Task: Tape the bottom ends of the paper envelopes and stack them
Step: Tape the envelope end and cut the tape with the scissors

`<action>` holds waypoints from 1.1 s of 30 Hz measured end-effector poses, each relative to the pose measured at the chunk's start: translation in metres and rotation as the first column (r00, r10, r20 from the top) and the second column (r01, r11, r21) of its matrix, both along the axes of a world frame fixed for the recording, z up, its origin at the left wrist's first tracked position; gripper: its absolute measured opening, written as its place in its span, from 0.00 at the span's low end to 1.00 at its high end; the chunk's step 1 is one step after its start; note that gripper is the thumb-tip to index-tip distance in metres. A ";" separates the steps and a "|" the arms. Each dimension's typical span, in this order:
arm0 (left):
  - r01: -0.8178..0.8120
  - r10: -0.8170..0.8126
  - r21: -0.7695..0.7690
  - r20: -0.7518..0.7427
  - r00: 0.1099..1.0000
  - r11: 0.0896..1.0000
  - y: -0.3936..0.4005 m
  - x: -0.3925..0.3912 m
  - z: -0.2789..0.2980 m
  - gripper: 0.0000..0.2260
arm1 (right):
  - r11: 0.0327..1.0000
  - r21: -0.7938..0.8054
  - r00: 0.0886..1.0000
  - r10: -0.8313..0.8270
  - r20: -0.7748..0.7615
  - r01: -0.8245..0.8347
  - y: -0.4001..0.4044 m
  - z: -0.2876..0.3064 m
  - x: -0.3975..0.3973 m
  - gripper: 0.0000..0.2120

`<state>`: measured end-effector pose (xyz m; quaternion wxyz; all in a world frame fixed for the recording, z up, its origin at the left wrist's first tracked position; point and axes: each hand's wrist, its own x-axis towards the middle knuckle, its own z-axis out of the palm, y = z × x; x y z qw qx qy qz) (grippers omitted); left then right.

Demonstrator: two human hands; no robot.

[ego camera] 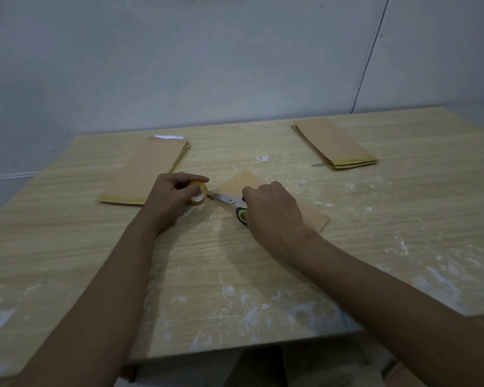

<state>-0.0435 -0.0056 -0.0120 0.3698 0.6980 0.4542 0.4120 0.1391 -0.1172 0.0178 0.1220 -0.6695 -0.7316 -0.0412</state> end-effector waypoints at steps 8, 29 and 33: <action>-0.083 0.079 0.008 0.206 0.975 0.997 0.002 0.004 0.002 0.11 | 0.999 -0.013 0.998 -0.036 -0.048 0.035 0.010 -0.010 0.005 0.17; 0.107 -0.084 -0.113 0.194 0.977 0.988 -0.001 0.023 -0.001 0.11 | 0.998 -0.056 0.988 -0.036 -0.149 0.028 0.019 -0.024 0.010 0.21; 0.057 -0.033 -0.087 0.254 0.967 0.995 -0.002 0.023 0.001 0.10 | 0.997 -0.056 0.971 -0.058 -0.233 0.047 0.016 -0.020 0.016 0.22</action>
